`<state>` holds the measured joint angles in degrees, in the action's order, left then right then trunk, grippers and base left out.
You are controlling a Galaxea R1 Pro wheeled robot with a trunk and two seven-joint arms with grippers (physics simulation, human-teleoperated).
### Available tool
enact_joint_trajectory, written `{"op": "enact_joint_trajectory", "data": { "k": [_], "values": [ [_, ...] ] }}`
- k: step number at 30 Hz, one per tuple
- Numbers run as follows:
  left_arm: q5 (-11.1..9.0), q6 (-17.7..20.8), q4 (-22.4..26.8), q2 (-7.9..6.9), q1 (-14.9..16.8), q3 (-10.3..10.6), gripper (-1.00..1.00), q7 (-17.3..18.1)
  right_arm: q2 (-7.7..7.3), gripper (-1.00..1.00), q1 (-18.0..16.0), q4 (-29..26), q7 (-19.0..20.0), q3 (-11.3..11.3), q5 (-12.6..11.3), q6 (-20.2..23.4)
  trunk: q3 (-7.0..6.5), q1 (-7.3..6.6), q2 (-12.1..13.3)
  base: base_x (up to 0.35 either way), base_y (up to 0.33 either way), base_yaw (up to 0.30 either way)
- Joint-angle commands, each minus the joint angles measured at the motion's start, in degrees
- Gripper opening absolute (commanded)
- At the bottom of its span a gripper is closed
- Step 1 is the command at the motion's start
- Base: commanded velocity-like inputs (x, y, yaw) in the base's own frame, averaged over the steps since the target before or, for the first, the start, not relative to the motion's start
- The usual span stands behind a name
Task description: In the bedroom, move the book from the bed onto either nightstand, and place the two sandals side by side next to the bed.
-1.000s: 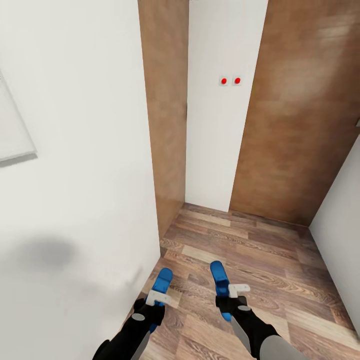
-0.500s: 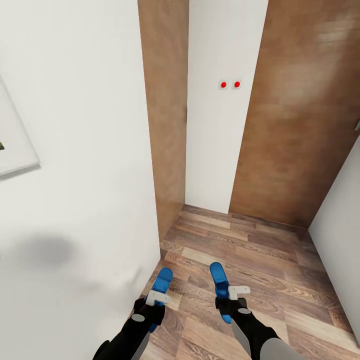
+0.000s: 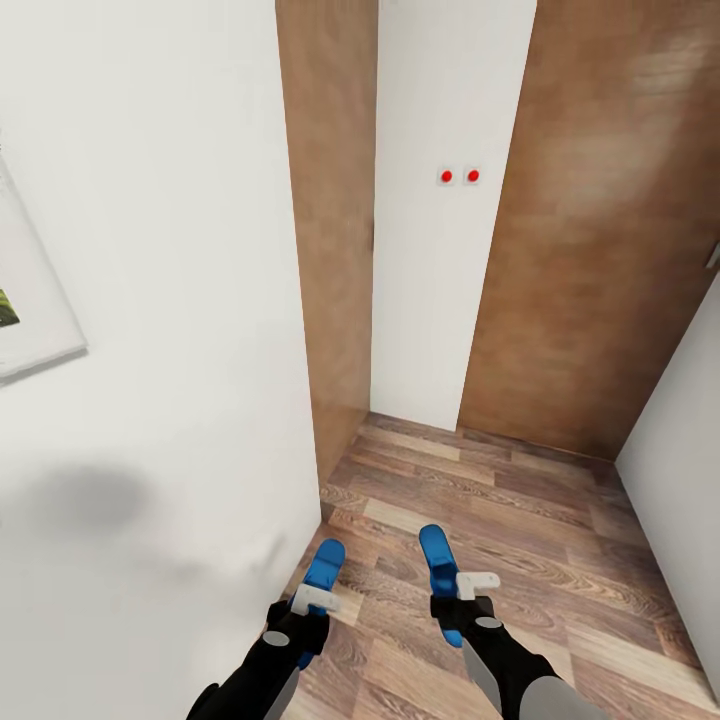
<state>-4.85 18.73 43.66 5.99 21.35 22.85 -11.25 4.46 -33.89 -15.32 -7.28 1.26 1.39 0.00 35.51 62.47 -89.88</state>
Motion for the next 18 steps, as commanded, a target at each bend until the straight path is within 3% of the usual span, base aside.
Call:
{"op": "enact_joint_trajectory", "data": {
  "k": [1,18],
  "values": [
    [-0.51,0.21,0.05,-0.06,0.07,0.27,-1.0,-0.53,0.01,-1.0,-0.03,0.02,-0.28,0.13,-0.06,-0.05,-0.13,-0.23,0.39,0.0,0.0,0.0],
    [-0.45,-1.86,-1.22,-0.03,0.12,0.27,-1.0,-0.53,0.04,-1.0,-0.03,0.02,-0.26,0.15,-0.07,-0.04,-3.1,-3.96,7.21,0.0,0.0,0.0]
  ]
}}
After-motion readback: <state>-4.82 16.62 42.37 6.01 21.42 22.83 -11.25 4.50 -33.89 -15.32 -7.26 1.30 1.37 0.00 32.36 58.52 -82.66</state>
